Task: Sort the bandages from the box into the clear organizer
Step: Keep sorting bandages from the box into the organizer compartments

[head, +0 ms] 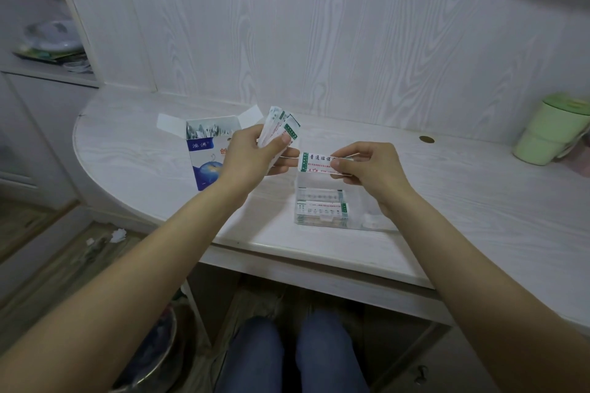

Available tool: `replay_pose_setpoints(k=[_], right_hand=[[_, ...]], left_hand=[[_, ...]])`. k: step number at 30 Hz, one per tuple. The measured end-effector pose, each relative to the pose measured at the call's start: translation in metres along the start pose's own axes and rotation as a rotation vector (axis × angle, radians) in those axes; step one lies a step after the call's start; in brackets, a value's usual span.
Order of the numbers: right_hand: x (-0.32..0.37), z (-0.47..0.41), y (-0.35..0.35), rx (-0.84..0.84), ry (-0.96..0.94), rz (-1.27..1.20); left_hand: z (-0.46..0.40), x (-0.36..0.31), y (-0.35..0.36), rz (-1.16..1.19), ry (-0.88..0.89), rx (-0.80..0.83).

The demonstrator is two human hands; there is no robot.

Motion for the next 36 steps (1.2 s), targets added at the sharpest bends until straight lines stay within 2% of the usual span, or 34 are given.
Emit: replay_pose_setpoints(k=[3,12,16,27,31,33,35,36], right_hand=[[-0.005,-0.007,0.002,-0.029,-0.046,0.194],[-0.011,-0.013,0.021,0.055,-0.136,0.634],[-0.004,-0.013,0.023,0.098,-0.255,0.837],[0.004,-0.015,0.028,0.274,-0.522,1.041],[0.006,-0.016,0.024,0.282,-0.502,0.912],[0.009,-0.015,0.019,0.229,-0.396,0.606],[0.017,-0.01,0.011,0.192,-0.157,0.157],[0.021,-0.008,0.008,0.192,-0.072,0.031]], left_hand=[[-0.003,0.004,-0.001,-0.003,-0.009,0.007],[-0.003,0.008,-0.004,-0.039,0.009,0.029],[-0.003,0.009,-0.006,-0.041,0.009,0.038],[0.001,0.005,-0.006,-0.042,0.001,0.071],[0.006,0.0,-0.005,-0.005,-0.038,0.179],[0.009,-0.002,-0.005,0.011,-0.054,0.211],[0.011,-0.003,-0.005,0.031,-0.057,0.21],[0.011,-0.004,-0.004,0.034,-0.05,0.207]])
Point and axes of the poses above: each hand's wrist, its own z-axis away from the middle knuckle, its own y-axis out of the palm, x = y × z, the point moved 1 cm from there along -z, towards the middle knuckle, and after that the axes turned 15 degrees about -x, right-handed, at the moved point
